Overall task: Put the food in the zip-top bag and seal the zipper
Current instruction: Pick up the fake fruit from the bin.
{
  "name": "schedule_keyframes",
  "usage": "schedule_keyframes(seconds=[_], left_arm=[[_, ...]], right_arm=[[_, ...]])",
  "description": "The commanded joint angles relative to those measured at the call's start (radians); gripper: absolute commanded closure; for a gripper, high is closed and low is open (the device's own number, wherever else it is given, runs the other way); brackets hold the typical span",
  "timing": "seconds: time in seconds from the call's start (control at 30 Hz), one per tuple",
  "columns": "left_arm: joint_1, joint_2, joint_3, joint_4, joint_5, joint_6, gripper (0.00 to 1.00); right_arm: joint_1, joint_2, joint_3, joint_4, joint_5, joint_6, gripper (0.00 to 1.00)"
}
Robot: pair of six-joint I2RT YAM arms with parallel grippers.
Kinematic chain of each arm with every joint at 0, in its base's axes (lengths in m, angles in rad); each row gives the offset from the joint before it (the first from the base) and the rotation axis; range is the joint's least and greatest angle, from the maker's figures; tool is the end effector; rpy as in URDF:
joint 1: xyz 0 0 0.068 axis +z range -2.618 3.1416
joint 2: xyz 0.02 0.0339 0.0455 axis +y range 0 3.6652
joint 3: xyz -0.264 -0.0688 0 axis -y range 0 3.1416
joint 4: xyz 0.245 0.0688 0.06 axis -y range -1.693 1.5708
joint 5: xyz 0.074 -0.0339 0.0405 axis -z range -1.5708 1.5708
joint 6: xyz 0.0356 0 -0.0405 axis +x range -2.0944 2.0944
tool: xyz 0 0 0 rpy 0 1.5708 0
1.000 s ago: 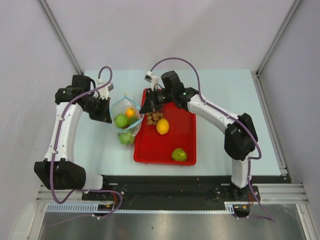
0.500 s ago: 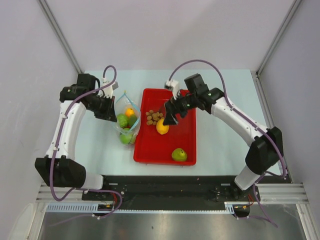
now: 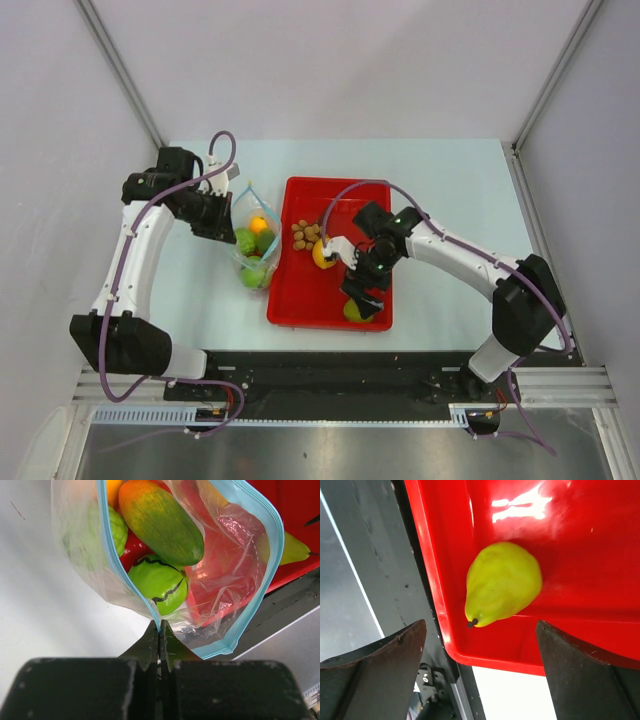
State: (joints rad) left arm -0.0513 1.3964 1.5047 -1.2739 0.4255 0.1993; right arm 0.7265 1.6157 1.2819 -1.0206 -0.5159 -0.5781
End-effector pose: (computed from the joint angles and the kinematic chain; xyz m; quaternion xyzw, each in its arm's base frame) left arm 0.2521 -0.0277 0.3618 0.1618 0.9446 -0.1917 0.2114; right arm 0.2167 0.2161 0.2511 -0.6054 0.7472 0.2606 0.0853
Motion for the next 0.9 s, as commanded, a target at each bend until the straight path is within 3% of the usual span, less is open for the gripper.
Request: schedule_keyframes(seconds=[0.0,0.2,0.33,0.43,0.5,0.57,0.73,0.87], left_arm=[[-0.009,-0.005,0.015,0.015,0.012,-0.014,1.00],[-0.009,-0.007,0.014,0.015,0.007,-0.014,1.00],[-0.009,-0.008,0.009,0.019,0.009,-0.015,1.00],[-0.009,-0.008,0.008,0.022,0.007,-0.017,1.00],[-0.009,-0.010,0.008,0.021,0.006,-0.012,1.00],[-0.009,-0.005,0.008,0.021,0.005,-0.011,1.00],[-0.010,0.000,0.009,0.025,0.013,-0.015,1.00],[-0.010,0.004,0.014,0.028,0.028,-0.026,1.00]], right_arm=[[0.025,0.019,-0.021,0.028,0.069,-0.042,0.12],[0.028,0.059,-0.024,0.059,0.108,-0.045,0.37],[0.027,0.055,-0.026,0.111,0.131,-0.003,0.33],[0.025,0.052,-0.026,0.116,0.120,0.001,0.53],[0.021,0.032,-0.024,0.116,0.113,0.001,0.72],[0.016,-0.011,-0.024,0.116,0.108,0.001,0.83],[0.002,-0.155,0.017,0.145,0.064,0.027,0.91],[-0.006,-0.289,0.060,0.362,0.004,0.165,0.96]])
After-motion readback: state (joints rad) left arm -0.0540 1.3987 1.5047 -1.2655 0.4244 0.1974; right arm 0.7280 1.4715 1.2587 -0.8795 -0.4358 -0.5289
